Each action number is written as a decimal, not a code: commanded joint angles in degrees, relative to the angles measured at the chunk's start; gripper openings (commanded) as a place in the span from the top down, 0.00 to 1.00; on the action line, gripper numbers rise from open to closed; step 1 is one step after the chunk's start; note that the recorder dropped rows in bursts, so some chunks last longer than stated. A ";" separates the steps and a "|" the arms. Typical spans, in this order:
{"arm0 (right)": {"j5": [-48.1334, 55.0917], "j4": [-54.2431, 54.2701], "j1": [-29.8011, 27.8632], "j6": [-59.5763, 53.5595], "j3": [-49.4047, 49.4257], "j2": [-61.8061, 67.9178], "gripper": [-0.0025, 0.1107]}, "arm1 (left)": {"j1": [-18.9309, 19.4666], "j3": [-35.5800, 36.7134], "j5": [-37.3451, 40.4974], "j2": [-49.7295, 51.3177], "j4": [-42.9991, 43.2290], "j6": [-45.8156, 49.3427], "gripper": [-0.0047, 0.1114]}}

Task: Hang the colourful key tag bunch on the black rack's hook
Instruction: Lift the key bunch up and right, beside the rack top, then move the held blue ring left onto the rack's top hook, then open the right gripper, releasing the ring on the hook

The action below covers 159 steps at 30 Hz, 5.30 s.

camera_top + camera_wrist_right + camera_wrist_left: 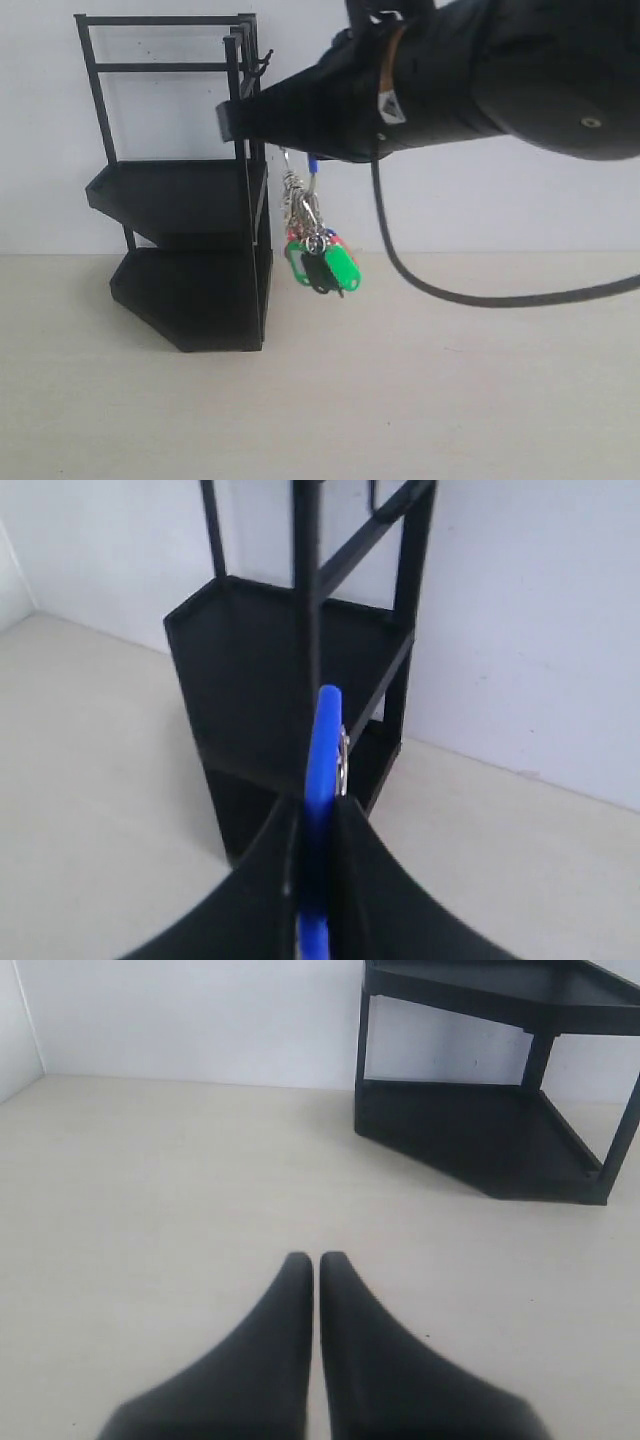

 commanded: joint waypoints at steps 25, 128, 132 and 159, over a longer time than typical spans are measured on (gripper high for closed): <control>-4.70 16.68 -3.09 -23.07 -1.36 -3.41 0.98 | 0.19 -0.14 -0.64 0.20 -0.11 0.02 0.92; -1.44 6.90 -7.50 -22.69 -33.96 25.38 0.98 | 0.19 -0.14 -0.64 0.20 -0.11 0.02 0.92; -1.44 6.90 -6.42 -22.69 -33.96 25.38 0.98 | 0.19 -0.14 -0.64 0.20 -0.11 0.02 0.92; 23.93 11.46 -6.29 -27.03 -33.96 17.62 0.98 | 0.19 -0.14 -0.64 0.20 -0.11 0.02 0.92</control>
